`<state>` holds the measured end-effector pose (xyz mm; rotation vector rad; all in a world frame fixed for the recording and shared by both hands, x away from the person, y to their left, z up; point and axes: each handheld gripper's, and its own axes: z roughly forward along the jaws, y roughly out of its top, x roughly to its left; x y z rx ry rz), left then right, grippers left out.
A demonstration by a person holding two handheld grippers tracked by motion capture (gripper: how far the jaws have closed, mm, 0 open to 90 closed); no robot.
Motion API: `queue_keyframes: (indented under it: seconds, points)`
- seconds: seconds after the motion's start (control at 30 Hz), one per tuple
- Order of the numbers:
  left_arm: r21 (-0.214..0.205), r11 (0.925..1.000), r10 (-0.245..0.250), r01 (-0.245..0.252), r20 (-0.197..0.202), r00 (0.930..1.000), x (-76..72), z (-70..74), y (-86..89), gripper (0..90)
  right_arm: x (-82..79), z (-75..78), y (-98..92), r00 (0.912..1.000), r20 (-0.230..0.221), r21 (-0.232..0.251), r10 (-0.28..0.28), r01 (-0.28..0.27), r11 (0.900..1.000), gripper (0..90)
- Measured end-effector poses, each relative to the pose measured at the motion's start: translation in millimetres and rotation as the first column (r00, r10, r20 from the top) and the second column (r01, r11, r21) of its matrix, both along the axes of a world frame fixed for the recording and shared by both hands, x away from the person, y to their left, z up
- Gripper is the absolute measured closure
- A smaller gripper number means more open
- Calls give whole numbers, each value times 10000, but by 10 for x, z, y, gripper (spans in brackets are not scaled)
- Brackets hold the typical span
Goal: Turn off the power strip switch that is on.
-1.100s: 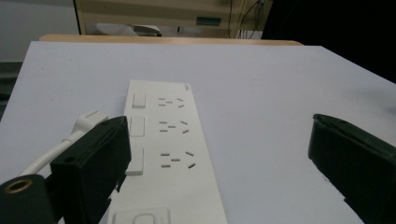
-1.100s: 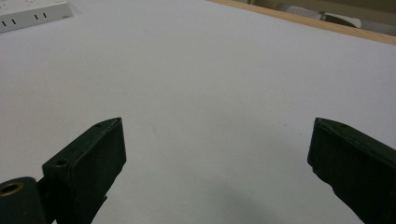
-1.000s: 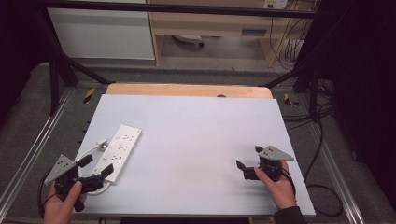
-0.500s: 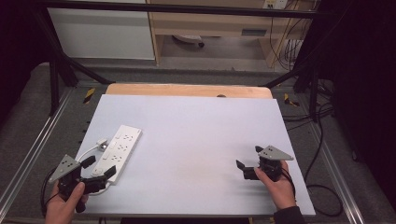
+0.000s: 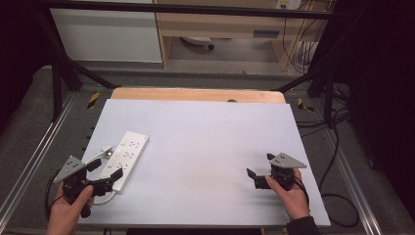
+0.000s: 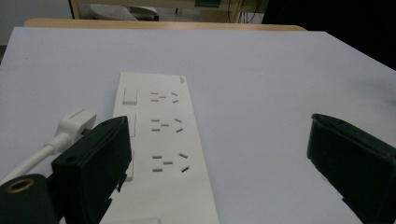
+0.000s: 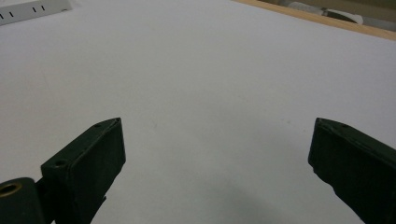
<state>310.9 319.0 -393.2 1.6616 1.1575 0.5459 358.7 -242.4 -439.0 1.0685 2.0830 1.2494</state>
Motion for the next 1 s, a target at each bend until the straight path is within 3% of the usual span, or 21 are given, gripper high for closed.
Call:
queue_keyframes:
  seconds: [0.27,0.53,0.73,1.0]
  points:
    - [122,9998,131,-137,469,9988,174,222,-66,68,-2,2,1,10000,29,-17,21,-21,10000,43]
    - [171,9998,-81,71,618,9981,322,327,-150,76,-5,4,-3,10000,-2,-2,-8,8,10000,43]
    - [312,9994,-180,159,674,9976,459,375,-208,116,-4,5,-1,10000,5,-1,5,-5,10000,43]
    - [255,9996,-171,157,585,9981,616,342,-233,238,-3,6,3,10000,12,-17,44,-44,10000,43]
